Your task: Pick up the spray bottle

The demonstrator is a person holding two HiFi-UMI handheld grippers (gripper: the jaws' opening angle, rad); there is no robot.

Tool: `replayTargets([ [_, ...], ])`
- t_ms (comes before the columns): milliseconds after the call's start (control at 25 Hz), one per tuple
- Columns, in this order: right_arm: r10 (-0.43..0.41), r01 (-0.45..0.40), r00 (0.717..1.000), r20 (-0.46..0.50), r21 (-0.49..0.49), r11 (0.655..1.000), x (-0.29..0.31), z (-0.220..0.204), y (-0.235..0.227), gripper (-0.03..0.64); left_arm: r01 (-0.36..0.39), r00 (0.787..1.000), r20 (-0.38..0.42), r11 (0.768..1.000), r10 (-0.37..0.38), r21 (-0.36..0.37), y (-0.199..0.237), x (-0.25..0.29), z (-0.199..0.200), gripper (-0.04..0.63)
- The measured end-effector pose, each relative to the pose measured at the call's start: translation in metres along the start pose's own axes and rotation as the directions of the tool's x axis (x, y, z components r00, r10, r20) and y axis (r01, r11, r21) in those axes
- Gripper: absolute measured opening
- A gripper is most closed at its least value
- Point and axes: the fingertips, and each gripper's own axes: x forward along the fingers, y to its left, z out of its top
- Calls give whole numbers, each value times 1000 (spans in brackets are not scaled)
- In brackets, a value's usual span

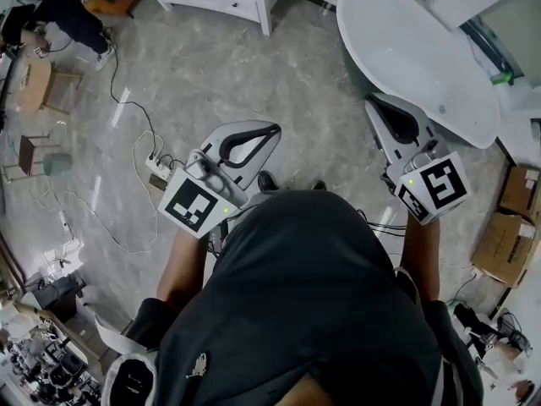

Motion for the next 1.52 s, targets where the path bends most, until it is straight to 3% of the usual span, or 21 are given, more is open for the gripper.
replayTargets([
  [400,-1,1,1000,-22,-19,1000,55,19,44,9,7,999,34,1000,-7,-9,46,-52,-10,6],
  [680,22,-24,998,-57,-27,999,73,18,45,9,-6,999,36,999,8,-48,62,-54,-20,6],
  [960,76,-77,996,-50,-20,997,82,12,16,9,-42,999,16,998,42,-37,69,-27,-15,6],
  [1280,112,-112,994,-16,-10,994,88,7,-34,9,-109,994,-1,986,110,-129,73,17,-4,6],
  [1520,152,-152,988,-8,38,988,85,-19,-106,9,-88,992,-85,996,88,3,72,93,-4,6],
])
